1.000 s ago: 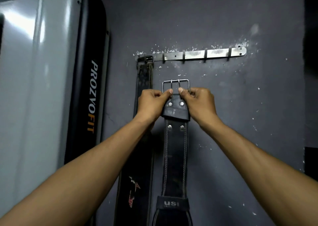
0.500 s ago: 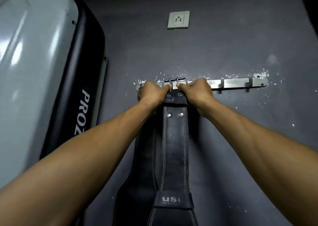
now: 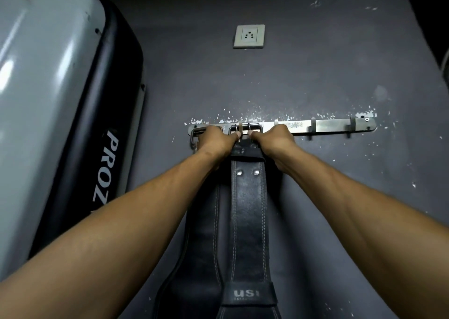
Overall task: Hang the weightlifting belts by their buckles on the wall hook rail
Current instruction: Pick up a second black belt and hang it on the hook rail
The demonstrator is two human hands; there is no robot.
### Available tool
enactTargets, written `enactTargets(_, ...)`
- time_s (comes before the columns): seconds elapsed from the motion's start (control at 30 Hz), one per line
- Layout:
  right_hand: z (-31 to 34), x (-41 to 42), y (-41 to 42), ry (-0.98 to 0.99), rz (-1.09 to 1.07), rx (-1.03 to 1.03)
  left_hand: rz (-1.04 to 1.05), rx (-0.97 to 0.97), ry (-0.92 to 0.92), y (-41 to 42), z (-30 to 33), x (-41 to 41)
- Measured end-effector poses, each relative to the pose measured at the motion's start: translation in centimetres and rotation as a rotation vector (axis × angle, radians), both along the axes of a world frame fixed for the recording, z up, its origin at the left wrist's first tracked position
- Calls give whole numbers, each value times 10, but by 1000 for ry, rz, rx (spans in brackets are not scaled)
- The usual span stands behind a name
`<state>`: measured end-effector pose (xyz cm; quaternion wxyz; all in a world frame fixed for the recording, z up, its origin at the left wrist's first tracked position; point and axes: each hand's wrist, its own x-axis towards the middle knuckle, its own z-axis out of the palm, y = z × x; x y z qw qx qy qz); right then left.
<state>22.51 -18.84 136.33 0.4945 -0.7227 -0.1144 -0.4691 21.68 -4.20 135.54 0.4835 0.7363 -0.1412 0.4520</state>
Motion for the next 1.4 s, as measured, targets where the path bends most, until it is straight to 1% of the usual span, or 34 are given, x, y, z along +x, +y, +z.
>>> enactTargets(0.07,-7,-4,2,-7,10,13,-17,1,-28,0,-13,-1)
enactTargets(0.13,-16,-6,1,-33,67,43,-75,18,-59,-3,-34,-5)
enactTargets(0.17,-21,-7,2,-39,115,58,-128,8,-76,-3,-46,-7)
enactTargets(0.27,-41,-6,0,-36,320,124,-374,-100,-109,-4,-78,-13)
enactTargets(0.33,-61,-9,-1,-54,411,168,-513,-139,-93,-2,-99,-13)
enactTargets(0.43,-94,-11,-5,-9,517,227,-682,-126,-33,-3,-129,-11)
enactTargets(0.5,-113,-10,-7,-3,533,225,-698,-138,-4,-4,-142,-10)
enactTargets(0.63,-133,-15,-7,-43,365,147,-632,-225,-3,-5,-151,-11)
enactTargets(0.73,-135,-25,-6,-42,339,132,-658,-281,29,-12,-164,-20)
enactTargets(0.8,-144,-33,-6,42,418,130,-727,-274,109,-16,-187,-31)
enactTargets(0.87,-170,-42,-6,147,493,87,-721,-223,140,-13,-218,-35)
enactTargets(0.93,-209,-44,-4,215,454,-5,-684,-169,151,-4,-250,-34)
enactTargets(1.0,-239,-43,0,201,385,-63,-651,-164,169,4,-274,-35)
enactTargets(1.13,-253,-40,7,138,333,11,-619,-212,153,5,-287,-46)
enactTargets(1.23,-266,-51,10,123,402,44,-638,-209,146,4,-291,-54)
enactTargets(1.3,-290,-62,12,169,466,44,-647,-197,178,5,-311,-57)
enactTargets(1.4,-339,-76,9,222,479,107,-672,-202,261,8,-362,-65)
